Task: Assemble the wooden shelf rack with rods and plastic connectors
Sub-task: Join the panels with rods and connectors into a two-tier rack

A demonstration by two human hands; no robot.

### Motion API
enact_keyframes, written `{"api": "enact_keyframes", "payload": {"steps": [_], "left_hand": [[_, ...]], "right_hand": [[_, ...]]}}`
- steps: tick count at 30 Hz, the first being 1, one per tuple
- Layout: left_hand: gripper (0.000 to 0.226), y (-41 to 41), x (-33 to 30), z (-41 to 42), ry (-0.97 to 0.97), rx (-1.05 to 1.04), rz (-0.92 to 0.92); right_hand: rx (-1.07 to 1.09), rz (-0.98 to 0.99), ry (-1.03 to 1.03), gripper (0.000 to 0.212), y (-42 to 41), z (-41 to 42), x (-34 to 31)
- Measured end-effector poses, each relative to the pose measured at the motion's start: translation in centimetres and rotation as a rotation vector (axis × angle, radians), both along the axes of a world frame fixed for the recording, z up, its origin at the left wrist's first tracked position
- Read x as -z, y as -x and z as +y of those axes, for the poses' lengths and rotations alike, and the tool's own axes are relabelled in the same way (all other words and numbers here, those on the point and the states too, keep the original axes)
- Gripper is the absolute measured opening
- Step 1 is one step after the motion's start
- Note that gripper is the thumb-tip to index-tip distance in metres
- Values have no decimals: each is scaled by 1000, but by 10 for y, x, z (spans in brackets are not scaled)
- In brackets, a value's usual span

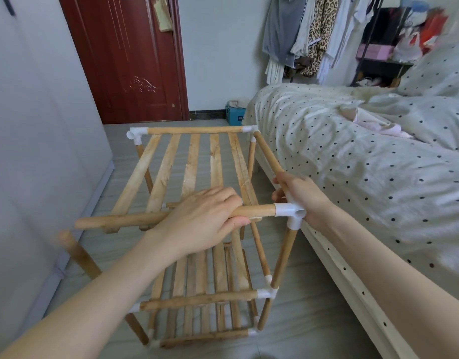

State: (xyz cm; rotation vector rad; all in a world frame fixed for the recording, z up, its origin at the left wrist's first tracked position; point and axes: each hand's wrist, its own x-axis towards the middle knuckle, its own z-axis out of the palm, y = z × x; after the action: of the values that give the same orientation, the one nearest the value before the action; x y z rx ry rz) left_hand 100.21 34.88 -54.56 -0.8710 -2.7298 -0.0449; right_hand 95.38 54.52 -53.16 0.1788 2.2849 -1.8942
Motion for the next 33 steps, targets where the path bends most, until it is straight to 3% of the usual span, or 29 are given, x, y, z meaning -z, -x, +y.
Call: {"api": "enact_keyframes", "payload": {"steps": [4,8,10,14,22,26,29,33], "left_hand": [[47,-6,-5,-18,-66,-14,-102],[45,-18,-6,-36,-58,-90,-127],[42,-25,-6,-36,-75,-115,-122],[42,-29,-13,-23,-43,-76,-65],[33,2,-39,5,-47,61,-350],[34,27,-47,11,-58,71,-281],[46,55,-44,16,-52,64,-140],[79,98,-39,33,29,73,-227]], "right_hand": [[9,190,-270,24,-11,2,1],[81,331,-359,31,-28,-8,17],[154,408,-345,36,-32,-9,23],[196,428,-249,26,-22,3,24],[206,340,-103,28,19,32,17],[175,369,-63,33,39,35,17],[111,355,-53,36,54,37,16],[5,348,-44,39,74,37,16]]}}
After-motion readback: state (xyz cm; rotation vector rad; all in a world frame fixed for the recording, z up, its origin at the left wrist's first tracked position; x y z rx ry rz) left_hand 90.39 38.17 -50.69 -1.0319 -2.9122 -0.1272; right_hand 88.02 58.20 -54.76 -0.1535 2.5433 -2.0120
